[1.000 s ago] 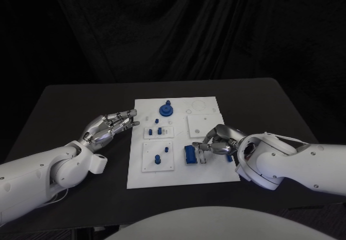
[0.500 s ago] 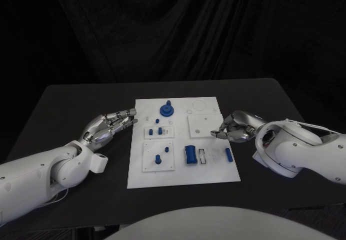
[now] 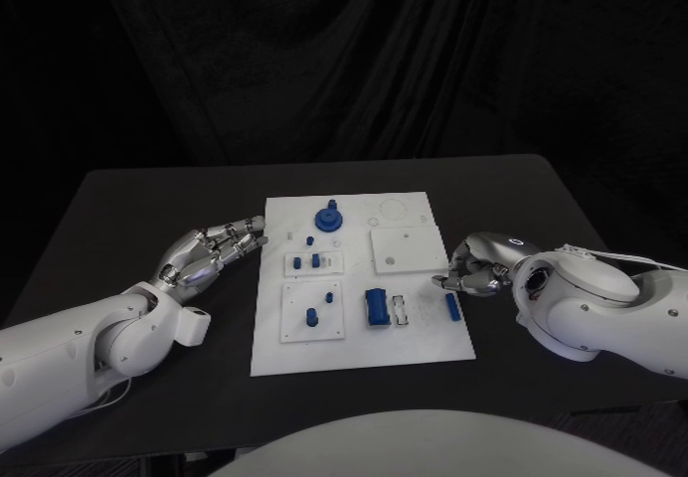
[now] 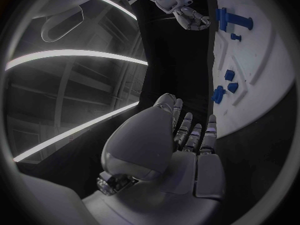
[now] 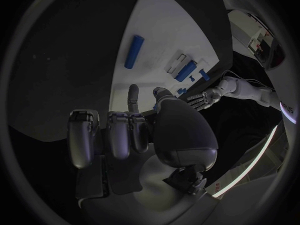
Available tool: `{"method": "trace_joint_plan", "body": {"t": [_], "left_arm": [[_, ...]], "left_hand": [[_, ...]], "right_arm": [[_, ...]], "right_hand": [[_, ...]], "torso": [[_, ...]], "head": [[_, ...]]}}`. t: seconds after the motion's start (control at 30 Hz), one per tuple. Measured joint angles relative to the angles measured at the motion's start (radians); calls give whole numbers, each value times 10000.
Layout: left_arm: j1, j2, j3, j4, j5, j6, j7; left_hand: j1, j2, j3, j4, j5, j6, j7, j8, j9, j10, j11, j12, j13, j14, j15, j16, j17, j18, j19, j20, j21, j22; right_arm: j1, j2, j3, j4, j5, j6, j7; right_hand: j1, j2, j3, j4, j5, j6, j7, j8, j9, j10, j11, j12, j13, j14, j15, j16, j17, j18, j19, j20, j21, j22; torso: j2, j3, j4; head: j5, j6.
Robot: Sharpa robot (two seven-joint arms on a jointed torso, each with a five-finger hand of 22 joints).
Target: Assemble the parts on the task board
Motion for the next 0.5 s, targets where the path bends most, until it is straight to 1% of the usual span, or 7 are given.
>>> {"method": "trace_joint_plan", "body": {"t": [0.07,0.2,0.37,0.5], "left_arm": [[0,-8,0,-4,0,-1,2],[0,-10,0,-8,0,0,4],[0,0,0,-16,0,9,7],[-1,-8,-3,-15,0,19,9]], "left_hand": [[0,0,1,-1,2,0,0,0,0,0,0,0,0,0,0,0,0,0,0,0,0,2],[0,0,1,-1,2,0,0,0,0,0,0,0,0,0,0,0,0,0,0,0,0,39],[40,-40,56,1,2,0,0,0,0,0,0,0,0,0,0,0,1,0,0,0,0,78],[40,-40,55,0,2,0,0,0,1,0,0,0,0,0,0,0,1,0,40,39,0,94]], "right_arm": [[-50,0,0,-2,-248,88,-123],[-142,-3,0,-3,-595,227,-255],[-275,11,0,-18,-967,453,-370],[-359,57,0,-49,-1135,610,-416]], "right_hand": [[5,-5,0,0,0,-36,37,0,-4,0,0,0,0,0,0,0,0,0,0,0,0,-1],[51,-51,0,0,71,-37,37,0,-30,0,0,0,0,0,0,0,0,-1,0,0,0,-1],[51,-51,0,0,89,-36,37,0,-29,0,0,0,-1,0,0,0,0,-1,0,0,0,-1],[51,-51,0,0,89,-36,37,0,-29,0,0,0,-1,0,0,0,0,0,0,0,0,-1]], "torso": [[5,-1,-7],[6,-1,-30],[9,1,-29],[11,4,-36]], "head": [[-5,0],[-16,0],[-67,0],[-62,0]]}}
